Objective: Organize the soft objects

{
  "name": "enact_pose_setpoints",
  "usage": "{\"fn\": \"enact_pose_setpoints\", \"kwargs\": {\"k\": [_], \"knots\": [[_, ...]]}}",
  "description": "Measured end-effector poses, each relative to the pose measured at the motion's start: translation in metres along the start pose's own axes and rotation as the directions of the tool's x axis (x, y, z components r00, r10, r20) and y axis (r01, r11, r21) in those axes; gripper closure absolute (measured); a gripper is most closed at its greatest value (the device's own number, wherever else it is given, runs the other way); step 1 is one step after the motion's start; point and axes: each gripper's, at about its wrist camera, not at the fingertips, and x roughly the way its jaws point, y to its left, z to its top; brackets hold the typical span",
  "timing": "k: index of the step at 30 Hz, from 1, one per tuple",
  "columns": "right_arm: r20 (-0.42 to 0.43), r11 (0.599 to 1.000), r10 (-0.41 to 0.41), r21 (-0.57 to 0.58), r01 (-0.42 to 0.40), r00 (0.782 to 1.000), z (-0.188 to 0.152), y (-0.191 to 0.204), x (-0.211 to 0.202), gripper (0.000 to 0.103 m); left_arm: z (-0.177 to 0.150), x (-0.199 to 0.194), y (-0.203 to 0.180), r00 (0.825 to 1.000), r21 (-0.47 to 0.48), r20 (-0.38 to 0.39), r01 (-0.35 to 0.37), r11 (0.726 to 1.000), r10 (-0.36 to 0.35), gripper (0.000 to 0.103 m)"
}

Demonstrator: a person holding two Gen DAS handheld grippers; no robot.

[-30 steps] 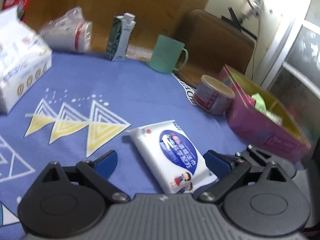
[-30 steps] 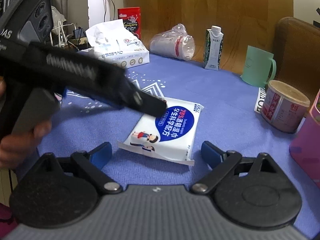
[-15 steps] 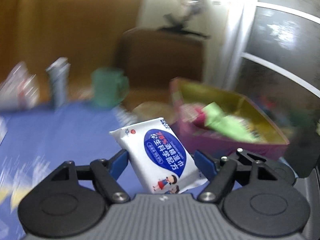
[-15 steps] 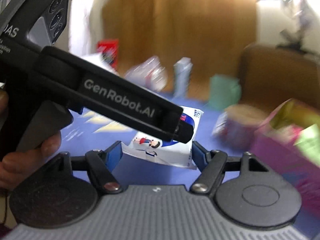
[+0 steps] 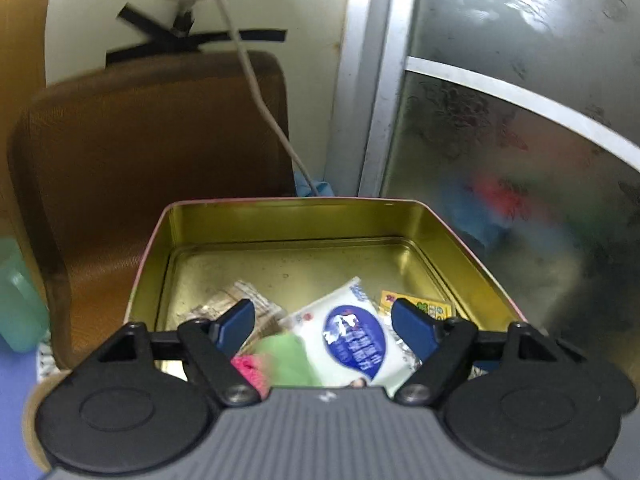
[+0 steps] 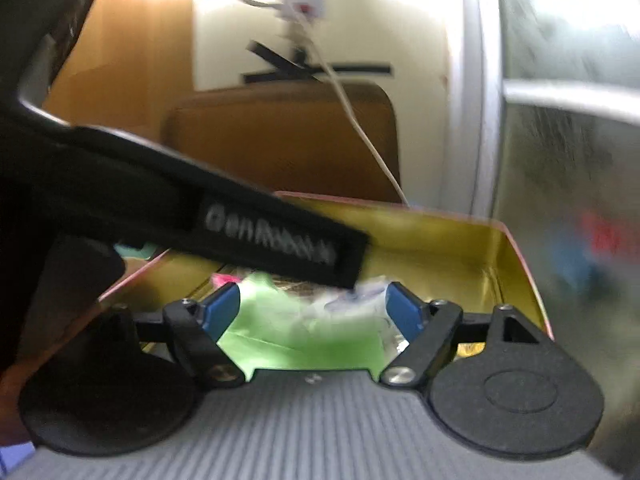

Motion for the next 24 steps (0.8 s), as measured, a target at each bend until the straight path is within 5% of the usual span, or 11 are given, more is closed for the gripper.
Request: {"fn": "enact_pose_setpoints", "kwargs": {"k": [8,24], "knots": [[0.035,0.999,0.017,0.038,-0.018,0.999,-0.023,-0.013,-0.021,0.021,-0.009,-0.005,0.005,0.991,0.066,-0.043,-0.126,0.990,0.129,0.021],[0.086,0.991,0.003,0.131,-0.014,0.996,-0.028,0.012,-0.066,0.021,-0.058,-0.086,0.012,0.977,0.092,-0.007,-0.212,0.973,0.213,0.009]]}}
